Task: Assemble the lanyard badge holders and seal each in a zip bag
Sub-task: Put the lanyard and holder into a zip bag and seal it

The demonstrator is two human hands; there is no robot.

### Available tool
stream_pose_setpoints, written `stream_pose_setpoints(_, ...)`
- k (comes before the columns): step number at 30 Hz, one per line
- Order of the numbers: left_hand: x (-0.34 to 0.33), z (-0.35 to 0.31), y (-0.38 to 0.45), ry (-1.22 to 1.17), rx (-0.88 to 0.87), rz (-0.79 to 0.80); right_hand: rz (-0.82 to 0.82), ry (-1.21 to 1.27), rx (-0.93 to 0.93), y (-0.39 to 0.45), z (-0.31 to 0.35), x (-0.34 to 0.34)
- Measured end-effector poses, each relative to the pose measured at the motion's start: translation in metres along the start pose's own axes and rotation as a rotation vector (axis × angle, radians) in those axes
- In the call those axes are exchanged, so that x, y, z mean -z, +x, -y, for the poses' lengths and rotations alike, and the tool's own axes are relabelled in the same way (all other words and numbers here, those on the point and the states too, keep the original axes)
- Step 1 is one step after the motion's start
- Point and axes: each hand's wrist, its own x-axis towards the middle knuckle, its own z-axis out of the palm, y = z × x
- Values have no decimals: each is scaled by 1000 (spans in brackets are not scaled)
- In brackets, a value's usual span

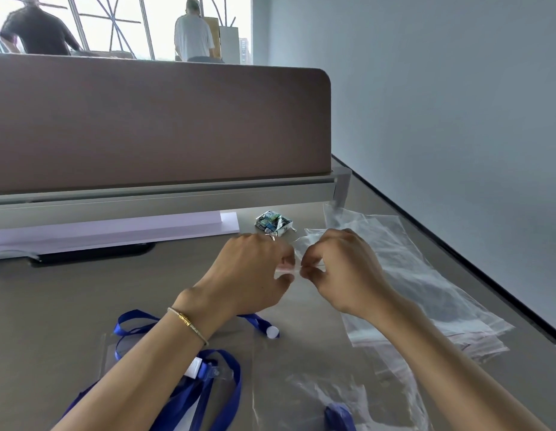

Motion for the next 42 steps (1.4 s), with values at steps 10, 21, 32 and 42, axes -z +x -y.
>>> stream_pose_setpoints(10,2,1,3,-70,60,9,20,62,-6,1,-1,10)
stream_pose_setpoints(21,2,1,1,-101,40,7,33,42,8,1,0,6)
stream_pose_setpoints(32,3,5,0,-152,55,-35,2,56,-10,1,-4,17)
stream_pose_setpoints(42,4,-1,2,-163,57,-34,14,84,17,1,0,15)
